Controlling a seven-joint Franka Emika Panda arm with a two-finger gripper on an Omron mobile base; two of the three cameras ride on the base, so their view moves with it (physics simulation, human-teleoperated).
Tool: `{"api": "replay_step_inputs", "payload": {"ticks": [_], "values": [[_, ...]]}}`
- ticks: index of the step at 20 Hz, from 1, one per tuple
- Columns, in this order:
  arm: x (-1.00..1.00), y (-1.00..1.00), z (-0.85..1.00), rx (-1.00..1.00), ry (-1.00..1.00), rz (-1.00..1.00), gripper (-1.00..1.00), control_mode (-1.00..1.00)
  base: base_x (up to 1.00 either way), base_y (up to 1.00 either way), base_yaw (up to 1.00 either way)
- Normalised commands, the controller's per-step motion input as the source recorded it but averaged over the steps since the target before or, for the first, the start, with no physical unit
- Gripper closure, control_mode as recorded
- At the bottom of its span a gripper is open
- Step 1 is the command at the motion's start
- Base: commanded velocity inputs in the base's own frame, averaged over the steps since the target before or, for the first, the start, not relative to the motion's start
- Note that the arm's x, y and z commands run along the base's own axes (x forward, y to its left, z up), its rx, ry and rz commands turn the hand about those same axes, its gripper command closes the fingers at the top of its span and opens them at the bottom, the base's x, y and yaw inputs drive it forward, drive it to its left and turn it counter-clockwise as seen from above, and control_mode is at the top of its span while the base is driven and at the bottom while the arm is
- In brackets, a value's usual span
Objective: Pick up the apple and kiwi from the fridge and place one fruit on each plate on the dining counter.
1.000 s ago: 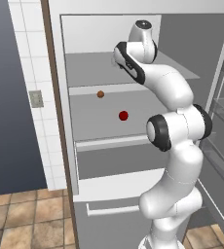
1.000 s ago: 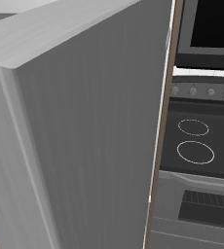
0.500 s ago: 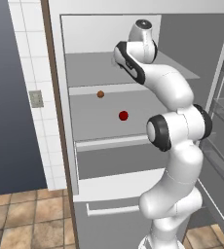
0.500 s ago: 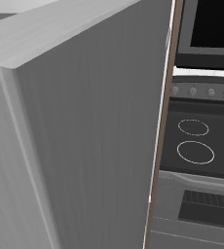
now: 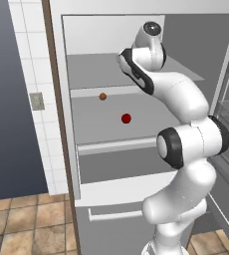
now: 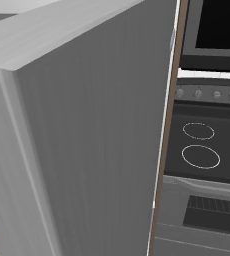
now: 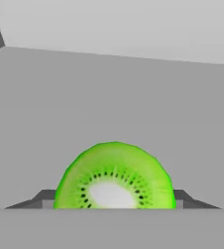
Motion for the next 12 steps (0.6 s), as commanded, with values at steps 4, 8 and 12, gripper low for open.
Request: {"api": "replay_step_inputs", "payload": {"ticks": [4,8,12], "values": [[-1.0,-0.09,0.24,0.0,-0.21,-0.14,1.0,-1.0,0.0,0.0,0.0],[-1.0,-0.08,0.23,0.0,-0.2,-0.12,1.0,-1.0,0.0,0.0,0.0],[-1.0,-0.08,0.3,0.0,-0.04,-0.11,1.0,-1.0,0.0,0.0,0.0]]}}
